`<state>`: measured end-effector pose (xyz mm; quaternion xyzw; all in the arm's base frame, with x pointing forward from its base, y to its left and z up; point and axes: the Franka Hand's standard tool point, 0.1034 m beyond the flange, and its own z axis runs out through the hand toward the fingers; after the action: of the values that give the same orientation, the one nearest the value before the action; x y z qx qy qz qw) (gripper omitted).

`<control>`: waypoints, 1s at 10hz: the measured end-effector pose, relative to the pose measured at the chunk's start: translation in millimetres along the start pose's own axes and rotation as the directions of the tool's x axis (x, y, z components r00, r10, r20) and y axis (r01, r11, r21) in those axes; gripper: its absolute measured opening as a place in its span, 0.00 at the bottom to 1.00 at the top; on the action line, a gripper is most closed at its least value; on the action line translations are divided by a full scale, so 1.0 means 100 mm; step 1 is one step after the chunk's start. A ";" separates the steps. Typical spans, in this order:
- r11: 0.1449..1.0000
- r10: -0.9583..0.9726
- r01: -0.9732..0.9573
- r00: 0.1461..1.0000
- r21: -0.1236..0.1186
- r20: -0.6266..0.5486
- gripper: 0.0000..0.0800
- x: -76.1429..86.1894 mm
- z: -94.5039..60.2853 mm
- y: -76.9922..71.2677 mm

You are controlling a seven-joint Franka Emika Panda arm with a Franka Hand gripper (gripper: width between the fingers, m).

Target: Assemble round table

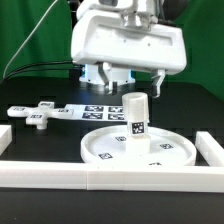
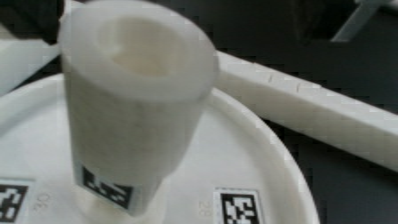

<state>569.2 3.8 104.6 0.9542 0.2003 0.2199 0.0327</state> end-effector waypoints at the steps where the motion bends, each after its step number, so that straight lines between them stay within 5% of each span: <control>1: 1.000 -0.001 0.001 1.000 0.007 0.018 0.81 -0.02 0.01 0.00; 6: 0.990 -0.015 -0.033 0.941 0.134 0.339 0.81 -0.02 0.03 -0.26; 8: 0.985 -0.046 -0.028 0.908 0.171 0.416 0.81 -0.05 0.05 -0.25; 10: 0.985 -0.061 -0.011 0.913 0.173 0.404 0.81 -0.07 0.07 -0.15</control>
Offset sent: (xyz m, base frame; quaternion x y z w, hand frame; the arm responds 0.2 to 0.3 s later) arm 0.0000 0.0000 0.0000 0.0000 -0.1296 0.0000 0.9916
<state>561.4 14.8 92.8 0.9756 0.2195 -0.0026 -0.0058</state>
